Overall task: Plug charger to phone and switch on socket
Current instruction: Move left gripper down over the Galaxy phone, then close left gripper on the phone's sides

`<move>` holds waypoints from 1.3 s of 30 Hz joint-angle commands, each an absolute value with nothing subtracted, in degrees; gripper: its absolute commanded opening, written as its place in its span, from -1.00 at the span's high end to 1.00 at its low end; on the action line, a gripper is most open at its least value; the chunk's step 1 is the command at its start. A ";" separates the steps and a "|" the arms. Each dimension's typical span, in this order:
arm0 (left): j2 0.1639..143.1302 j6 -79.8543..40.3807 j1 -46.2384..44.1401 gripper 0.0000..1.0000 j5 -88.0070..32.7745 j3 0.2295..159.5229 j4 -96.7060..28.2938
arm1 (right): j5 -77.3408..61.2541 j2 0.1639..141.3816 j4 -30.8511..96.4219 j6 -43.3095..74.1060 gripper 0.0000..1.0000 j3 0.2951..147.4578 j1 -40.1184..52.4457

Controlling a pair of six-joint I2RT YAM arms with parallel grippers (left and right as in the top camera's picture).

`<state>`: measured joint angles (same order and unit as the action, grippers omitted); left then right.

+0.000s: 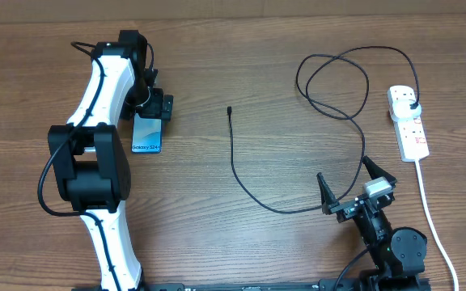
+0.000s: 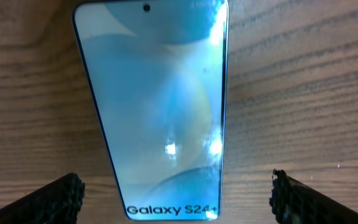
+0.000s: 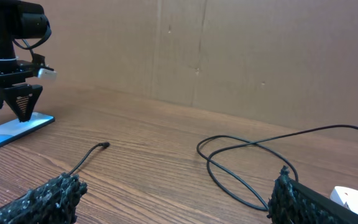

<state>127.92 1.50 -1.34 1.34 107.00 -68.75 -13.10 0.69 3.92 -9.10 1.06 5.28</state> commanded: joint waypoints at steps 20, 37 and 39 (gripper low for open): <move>132.77 -0.43 -0.16 -1.00 1.06 107.98 -67.64 | -12.73 0.16 3.57 -9.30 -1.00 0.45 5.13; 132.84 -0.21 -0.40 -0.97 0.38 103.94 -64.10 | -12.73 0.16 3.57 -9.30 -1.00 0.45 5.13; 132.84 -0.21 -0.40 -0.96 0.40 103.33 -63.99 | -12.73 0.16 3.57 -9.30 -1.00 0.45 5.13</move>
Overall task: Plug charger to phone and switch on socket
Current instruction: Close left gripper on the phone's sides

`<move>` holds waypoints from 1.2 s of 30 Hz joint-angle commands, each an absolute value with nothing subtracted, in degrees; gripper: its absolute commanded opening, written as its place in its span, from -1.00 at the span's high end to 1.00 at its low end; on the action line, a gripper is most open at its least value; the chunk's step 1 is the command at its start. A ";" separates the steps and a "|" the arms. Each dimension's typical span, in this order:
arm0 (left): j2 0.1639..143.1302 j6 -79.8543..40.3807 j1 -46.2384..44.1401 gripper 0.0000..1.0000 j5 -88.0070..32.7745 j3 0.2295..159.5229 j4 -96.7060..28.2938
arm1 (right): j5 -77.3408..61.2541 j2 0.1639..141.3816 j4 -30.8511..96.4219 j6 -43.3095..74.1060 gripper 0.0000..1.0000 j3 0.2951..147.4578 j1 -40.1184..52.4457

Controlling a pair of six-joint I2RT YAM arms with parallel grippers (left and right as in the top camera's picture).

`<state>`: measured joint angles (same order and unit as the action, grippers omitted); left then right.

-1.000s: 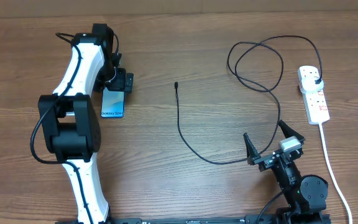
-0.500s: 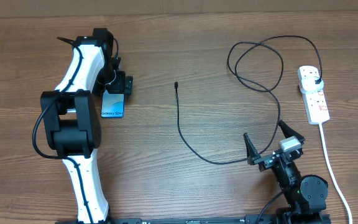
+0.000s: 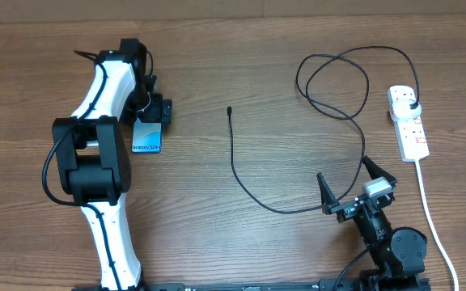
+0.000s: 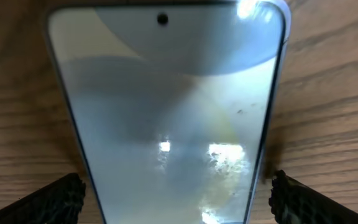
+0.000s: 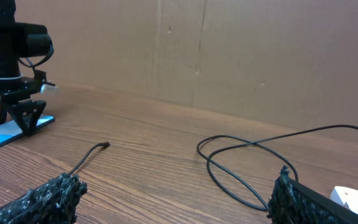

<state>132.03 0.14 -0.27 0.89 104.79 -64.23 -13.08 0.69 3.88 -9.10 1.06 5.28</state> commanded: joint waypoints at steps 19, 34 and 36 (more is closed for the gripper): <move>132.86 -0.43 -0.54 -0.82 -2.68 103.20 -62.94 | -12.71 0.16 3.57 -9.28 -1.00 0.45 5.13; 132.86 -3.46 -4.99 -0.75 -5.56 103.18 -63.37 | -12.73 0.16 3.57 -9.30 -1.00 0.45 5.13; 132.86 -4.05 -5.56 -0.75 -5.54 103.18 -63.51 | -12.73 0.16 3.57 -9.30 -1.00 0.45 5.13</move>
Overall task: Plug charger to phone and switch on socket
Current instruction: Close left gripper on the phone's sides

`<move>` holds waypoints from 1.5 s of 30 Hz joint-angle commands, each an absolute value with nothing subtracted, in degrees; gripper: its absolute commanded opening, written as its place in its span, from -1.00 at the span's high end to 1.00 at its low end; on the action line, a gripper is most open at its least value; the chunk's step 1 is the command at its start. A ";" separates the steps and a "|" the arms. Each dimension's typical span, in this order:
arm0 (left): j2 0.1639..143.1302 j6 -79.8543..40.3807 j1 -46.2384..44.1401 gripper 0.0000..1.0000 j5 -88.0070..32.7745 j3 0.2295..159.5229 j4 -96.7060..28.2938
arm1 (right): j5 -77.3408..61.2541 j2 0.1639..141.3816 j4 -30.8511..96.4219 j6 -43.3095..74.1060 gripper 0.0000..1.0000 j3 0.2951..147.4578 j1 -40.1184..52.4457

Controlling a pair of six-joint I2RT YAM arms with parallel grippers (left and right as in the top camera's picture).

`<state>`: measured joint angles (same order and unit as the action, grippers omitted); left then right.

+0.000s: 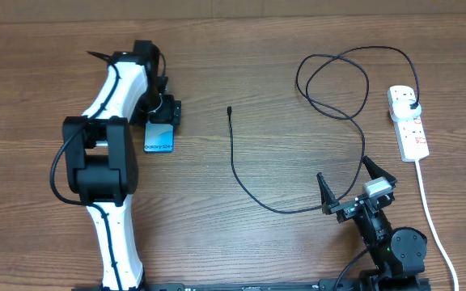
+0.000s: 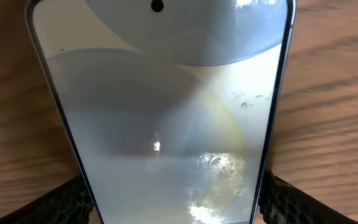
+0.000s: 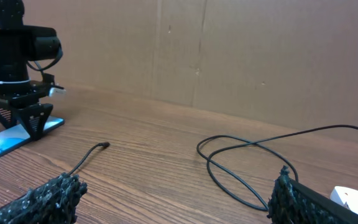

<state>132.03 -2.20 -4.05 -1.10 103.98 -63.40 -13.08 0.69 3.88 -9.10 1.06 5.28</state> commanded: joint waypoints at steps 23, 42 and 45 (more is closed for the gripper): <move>132.88 -5.10 -6.42 -0.59 -0.58 100.40 -62.33 | -12.73 0.16 3.57 -9.28 -1.00 0.45 5.13; 132.86 -5.39 -6.24 -0.54 0.49 101.65 -62.85 | -12.71 0.16 3.57 -9.30 -1.00 0.45 5.13; 132.86 -5.45 -6.24 -0.53 0.36 103.88 -65.04 | -12.73 0.16 3.57 -9.30 -1.00 0.45 5.13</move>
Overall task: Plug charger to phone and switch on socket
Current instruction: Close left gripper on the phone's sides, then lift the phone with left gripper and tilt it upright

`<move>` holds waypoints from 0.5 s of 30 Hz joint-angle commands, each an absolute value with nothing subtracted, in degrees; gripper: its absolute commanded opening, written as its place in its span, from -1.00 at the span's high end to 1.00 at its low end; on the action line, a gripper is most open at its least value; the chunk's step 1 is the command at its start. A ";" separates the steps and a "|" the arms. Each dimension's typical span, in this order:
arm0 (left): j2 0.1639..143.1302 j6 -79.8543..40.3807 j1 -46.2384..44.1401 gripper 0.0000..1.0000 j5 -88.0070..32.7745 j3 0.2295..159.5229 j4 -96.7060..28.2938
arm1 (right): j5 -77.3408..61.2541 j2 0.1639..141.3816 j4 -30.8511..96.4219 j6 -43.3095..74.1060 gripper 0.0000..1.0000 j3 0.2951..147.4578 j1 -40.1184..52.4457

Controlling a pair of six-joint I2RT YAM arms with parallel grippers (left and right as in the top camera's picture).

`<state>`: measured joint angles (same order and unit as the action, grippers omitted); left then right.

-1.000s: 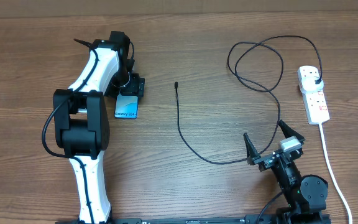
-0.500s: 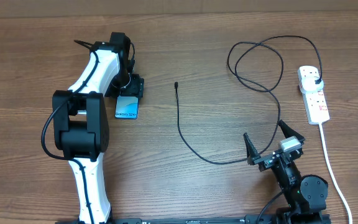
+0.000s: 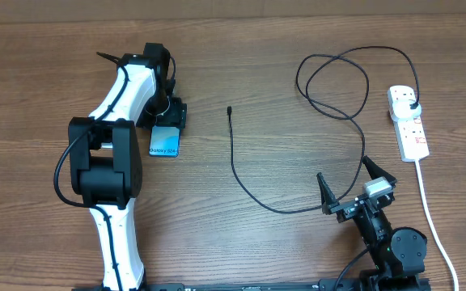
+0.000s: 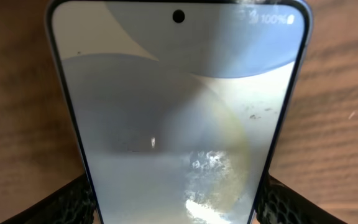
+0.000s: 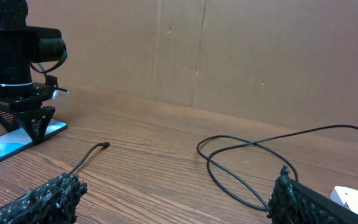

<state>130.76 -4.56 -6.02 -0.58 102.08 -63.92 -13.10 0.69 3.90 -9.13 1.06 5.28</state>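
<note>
The phone [image 3: 166, 141], screen up with "Galaxy S24+" on it, lies flat on the wooden table at the left. It fills the left wrist view [image 4: 178, 118], and my left gripper [image 4: 176, 200] is shut on it, a finger against each long edge. The right wrist view shows that gripper [image 5: 18, 121] standing over the phone. The black charger cable [image 3: 241, 182] runs across the middle, its free plug tip [image 3: 229, 109] about a hand's width right of the phone. My right gripper [image 3: 354, 184] rests open near the front edge, holding nothing.
A white power strip [image 3: 408, 121] lies at the far right with the charger's adapter [image 3: 409, 103] plugged into its far end. The cable loops [image 3: 330, 81] between strip and right gripper. A cardboard wall [image 5: 229, 50] stands behind the table.
My left gripper and the phone in it have shifted a little to the right, closer to the cable's plug tip. The right arm, cable and power strip have not moved.
First my left gripper stood open over the phone at the far left. Then it sat lower, fingers still apart from the phone's edges. By 1.5 s ago the fingers touched both edges and the phone lay further right; now it lies further right again.
</note>
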 commanded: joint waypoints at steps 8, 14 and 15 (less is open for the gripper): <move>132.86 -7.14 -6.24 -0.51 -0.34 110.13 -71.50 | -12.73 0.16 3.57 -9.28 -0.99 0.45 5.13; 132.86 -7.99 -6.22 -0.54 -1.56 112.81 -73.10 | -12.73 0.16 3.57 -9.28 -0.99 0.45 5.13; 132.86 -8.16 -6.22 -0.54 -1.80 113.21 -73.30 | -12.73 0.16 3.57 -9.30 -1.00 0.45 5.13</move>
